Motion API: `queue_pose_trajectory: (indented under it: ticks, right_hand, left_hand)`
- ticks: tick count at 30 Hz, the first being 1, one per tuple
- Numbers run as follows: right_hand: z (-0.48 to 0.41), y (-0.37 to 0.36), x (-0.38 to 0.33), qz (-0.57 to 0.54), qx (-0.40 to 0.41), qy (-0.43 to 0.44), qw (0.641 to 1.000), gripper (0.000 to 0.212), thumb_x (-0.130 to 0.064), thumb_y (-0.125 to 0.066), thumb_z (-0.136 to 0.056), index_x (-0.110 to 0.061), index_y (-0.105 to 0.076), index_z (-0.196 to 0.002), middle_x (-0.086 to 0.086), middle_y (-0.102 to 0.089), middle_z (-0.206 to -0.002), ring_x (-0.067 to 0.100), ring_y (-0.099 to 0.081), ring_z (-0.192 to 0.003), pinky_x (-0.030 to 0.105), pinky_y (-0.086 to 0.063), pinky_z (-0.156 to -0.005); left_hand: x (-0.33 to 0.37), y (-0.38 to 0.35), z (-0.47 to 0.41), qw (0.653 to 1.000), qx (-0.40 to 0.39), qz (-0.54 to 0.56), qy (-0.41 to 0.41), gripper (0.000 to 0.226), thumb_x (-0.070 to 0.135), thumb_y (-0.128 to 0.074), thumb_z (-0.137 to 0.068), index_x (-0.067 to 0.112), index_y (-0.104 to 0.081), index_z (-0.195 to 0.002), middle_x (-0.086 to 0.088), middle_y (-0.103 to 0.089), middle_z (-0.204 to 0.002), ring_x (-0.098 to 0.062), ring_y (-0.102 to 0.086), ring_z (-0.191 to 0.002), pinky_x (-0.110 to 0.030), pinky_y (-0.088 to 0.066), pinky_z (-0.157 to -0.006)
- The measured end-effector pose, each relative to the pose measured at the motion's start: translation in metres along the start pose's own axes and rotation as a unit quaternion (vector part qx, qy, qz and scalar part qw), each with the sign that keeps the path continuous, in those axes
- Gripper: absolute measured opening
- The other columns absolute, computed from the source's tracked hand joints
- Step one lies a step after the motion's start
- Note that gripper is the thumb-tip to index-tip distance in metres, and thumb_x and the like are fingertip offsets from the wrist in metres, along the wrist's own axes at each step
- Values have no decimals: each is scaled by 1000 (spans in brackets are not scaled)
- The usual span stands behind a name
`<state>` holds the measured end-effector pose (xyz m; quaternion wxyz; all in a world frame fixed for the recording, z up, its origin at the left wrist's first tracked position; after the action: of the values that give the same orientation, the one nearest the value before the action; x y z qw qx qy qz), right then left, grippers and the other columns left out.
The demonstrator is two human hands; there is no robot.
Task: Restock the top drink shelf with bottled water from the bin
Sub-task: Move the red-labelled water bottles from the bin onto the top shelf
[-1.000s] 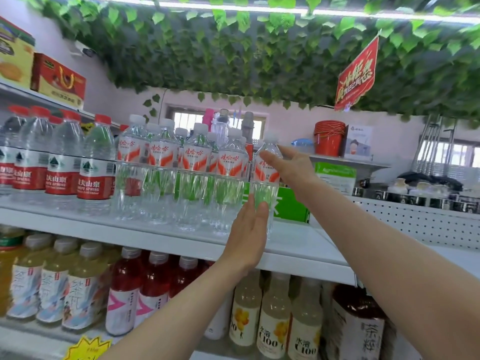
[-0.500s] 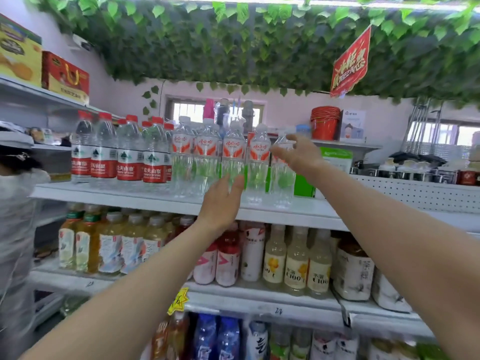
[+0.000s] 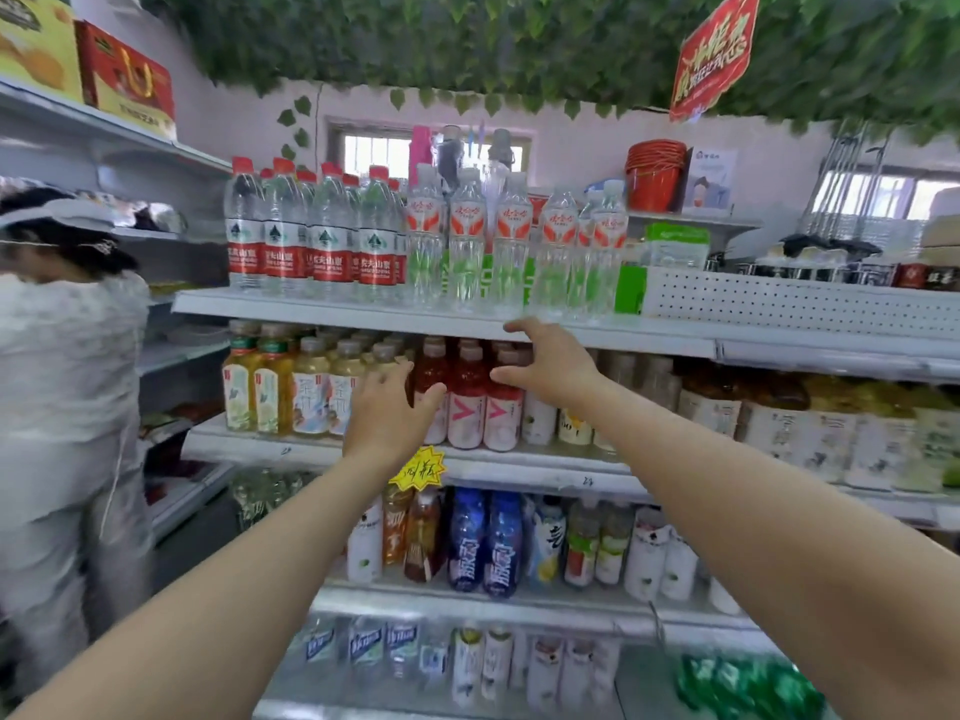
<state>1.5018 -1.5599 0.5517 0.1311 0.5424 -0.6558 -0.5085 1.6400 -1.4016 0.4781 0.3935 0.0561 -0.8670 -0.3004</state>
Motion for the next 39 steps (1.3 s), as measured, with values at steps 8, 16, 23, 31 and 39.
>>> queue_pose_trajectory:
  ticks: [8,16,23,31,39]
  right_hand:
    - [60,-152,30,2,-133,-44,990,73,-46,-79,-85,-27,-45,-147,7,-49,-148,29,-46,-135,41,-45,-105]
    - [127,-332,82,-7,-294,-95,951,73,-45,-79,-85,-23,-46,-147,12,-52,-143,31,-54,-127,35,-46,-96]
    - [205,-482,136,-39,-442,-157,882,73,-42,-78,-88,-13,-45,-147,15,-50,-147,31,-55,-127,32,-45,-95]
    - [282,-606,201,-107,-502,-346,786,68,-39,-79,-87,-9,-52,-142,7,-64,-129,5,-64,-91,6,-44,-55]
    - [311,-686,242,-60,-532,-420,733,59,-66,-75,-77,-11,-55,-87,-4,-55,-69,12,-53,-62,24,-35,-51]
  left_hand:
    - [-116,-45,78,991,-79,-41,97,64,59,-55,-92,26,-45,-146,-13,-43,-148,-33,-37,-136,-45,-36,-108]
    - [-252,-119,192,956,-166,-71,229,62,49,-56,-96,19,-44,-148,-17,-45,-145,-34,-36,-136,-40,-31,-110]
    - [-369,-189,314,883,-254,-103,382,59,52,-51,-97,23,-42,-149,-12,-41,-153,-30,-32,-142,-41,-29,-114]
    - [-438,-247,408,810,-315,-188,458,55,60,-42,-97,30,-48,-143,-6,-52,-143,-32,-46,-132,-47,-28,-114]
    - [-450,-272,431,805,-310,-327,386,58,56,-24,-98,23,-64,-125,-2,-67,-124,-24,-58,-119,-45,-27,-113]
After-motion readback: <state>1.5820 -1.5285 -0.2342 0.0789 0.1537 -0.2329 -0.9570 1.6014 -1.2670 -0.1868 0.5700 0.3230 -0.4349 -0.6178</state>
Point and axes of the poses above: each hand's wrist, its own z-axis away from the middle knuckle, its own y-axis out of the back of the hand, x = y × z, the point moved 7 cm from there along -z, towards the middle knuckle
